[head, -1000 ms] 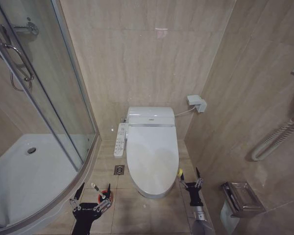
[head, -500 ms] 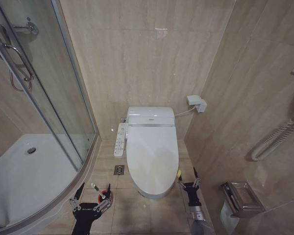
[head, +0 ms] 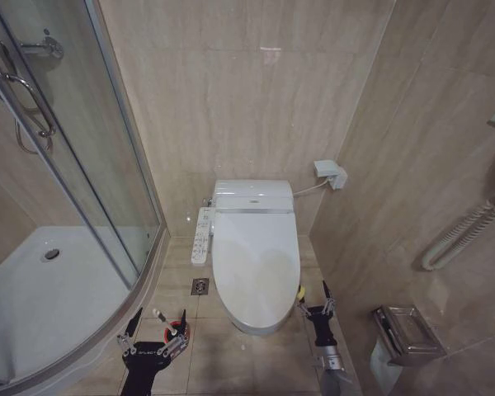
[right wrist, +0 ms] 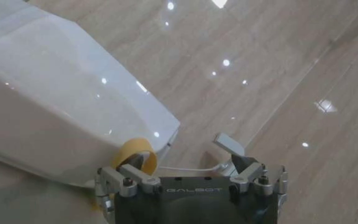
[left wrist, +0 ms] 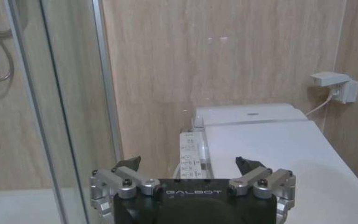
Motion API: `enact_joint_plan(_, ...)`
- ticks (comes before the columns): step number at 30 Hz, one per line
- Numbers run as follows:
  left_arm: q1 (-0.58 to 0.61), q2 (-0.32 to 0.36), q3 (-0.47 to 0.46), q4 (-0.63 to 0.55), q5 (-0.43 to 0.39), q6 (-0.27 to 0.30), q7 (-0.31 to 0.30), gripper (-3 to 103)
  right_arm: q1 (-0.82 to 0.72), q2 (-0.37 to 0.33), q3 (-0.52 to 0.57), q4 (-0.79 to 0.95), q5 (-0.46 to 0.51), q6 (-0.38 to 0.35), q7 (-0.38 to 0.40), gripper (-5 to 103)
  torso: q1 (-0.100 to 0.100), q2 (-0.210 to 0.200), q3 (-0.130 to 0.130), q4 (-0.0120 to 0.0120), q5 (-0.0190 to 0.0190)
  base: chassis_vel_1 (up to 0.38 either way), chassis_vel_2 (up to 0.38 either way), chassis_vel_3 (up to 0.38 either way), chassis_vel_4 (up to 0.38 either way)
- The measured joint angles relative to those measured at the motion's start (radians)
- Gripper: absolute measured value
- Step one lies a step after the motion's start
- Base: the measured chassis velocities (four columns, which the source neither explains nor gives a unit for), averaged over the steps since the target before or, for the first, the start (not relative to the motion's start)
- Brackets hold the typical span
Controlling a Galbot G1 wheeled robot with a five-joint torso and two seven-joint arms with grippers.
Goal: Open the toilet lid, clean the toilet bowl with a toilet brush, close the toilet lid, and flush.
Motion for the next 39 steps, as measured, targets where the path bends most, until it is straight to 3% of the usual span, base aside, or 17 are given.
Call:
enact_joint_plan(3, 0.0, 0.0, 0.0, 0.0, 0.0, 0.0, 0.0, 99, 0.0, 0.0, 0.0, 0.003, 0.001, 0.0, 0.002, 96, 0.0, 0.0, 0.0, 0.0001, 0.0, 0.0, 0.0, 0.0, 0.0)
enact_joint_plan(4, 0.0, 0.0, 0.0, 0.0, 0.0, 0.0, 0.0, 99, 0.0, 0.0, 0.0, 0.004, 0.001, 0.0, 0.003, 90, 0.0, 0.0, 0.0, 0.0002, 0.0, 0.0, 0.0, 0.0, 0.0)
enact_joint_plan(11, 0.0, 0.0, 0.0, 0.0, 0.0, 0.0, 0.0, 99, -0.002, -0.003, -0.003, 0.007, 0.0, 0.0, 0.0, 90, 0.0, 0.0, 0.0, 0.0003, 0.0002, 0.0, 0.0, 0.0, 0.0)
enact_joint_plan(12, 0.0, 0.0, 0.0, 0.0, 0.0, 0.0, 0.0, 99, -0.002, -0.006, -0.005, 0.008, 0.0, 0.0, -0.004, 64, 0.0, 0.0, 0.0, 0.0003, 0.0, 0.0, 0.0, 0.0, 0.0)
enact_joint_plan(18, 0.0, 0.0, 0.0, 0.0, 0.0, 0.0, 0.0, 99, -0.003, -0.006, -0.007, 0.01, 0.002, 0.0, -0.012, 64, 0.0, 0.0, 0.0, 0.0002, 0.0001, 0.0, 0.0, 0.0, 0.0)
enact_joint_plan(19, 0.0, 0.0, 0.0, 0.0, 0.0, 0.0, 0.0, 99, -0.003, -0.006, -0.007, 0.009, 0.003, 0.0, -0.012, 37, 0.0, 0.0, 0.0, 0.0003, 0.0002, 0.0, 0.0, 0.0, 0.0)
enact_joint_plan(26, 0.0, 0.0, 0.0, 0.0, 0.0, 0.0, 0.0, 99, -0.005, -0.007, -0.006, 0.008, 0.014, 0.0, -0.012, 37, 0.0, 0.0, 0.0, 0.0003, 0.0002, 0.0, 0.0, 0.0, 0.0)
enact_joint_plan(27, 0.0, 0.0, 0.0, 0.0, 0.0, 0.0, 0.0, 99, -0.007, -0.008, -0.004, 0.008, 0.017, 0.0, -0.012, 10, 0.0, 0.0, 0.0, 0.0003, 0.0001, 0.0, 0.0, 0.0, 0.0)
enact_joint_plan(33, 0.0, 0.0, 0.0, 0.0, 0.0, 0.0, 0.0, 99, -0.015, -0.015, -0.002, 0.007, 0.024, 0.0, -0.012, 10, 0.0, 0.0, 0.0, 0.0002, 0.0, 0.0, 0.0, 0.0, 0.0)
enact_joint_plan(34, 0.0, 0.0, 0.0, 0.0, 0.0, 0.0, 0.0, 99, -0.017, -0.017, -0.001, 0.007, 0.026, 0.0, -0.012, 1, 0.0, 0.0, 0.0, 0.0002, 0.0001, 0.0, 0.0, 0.0, 0.0)
enact_joint_plan(39, 0.0, 0.0, 0.0, 0.0, 0.0, 0.0, 0.0, 99, -0.02, -0.026, -0.001, 0.017, 0.034, 0.0, -0.022, 1, 0.0, 0.0, 0.0, 0.0002, 0.0001, 0.0, 0.0, 0.0, 0.0)
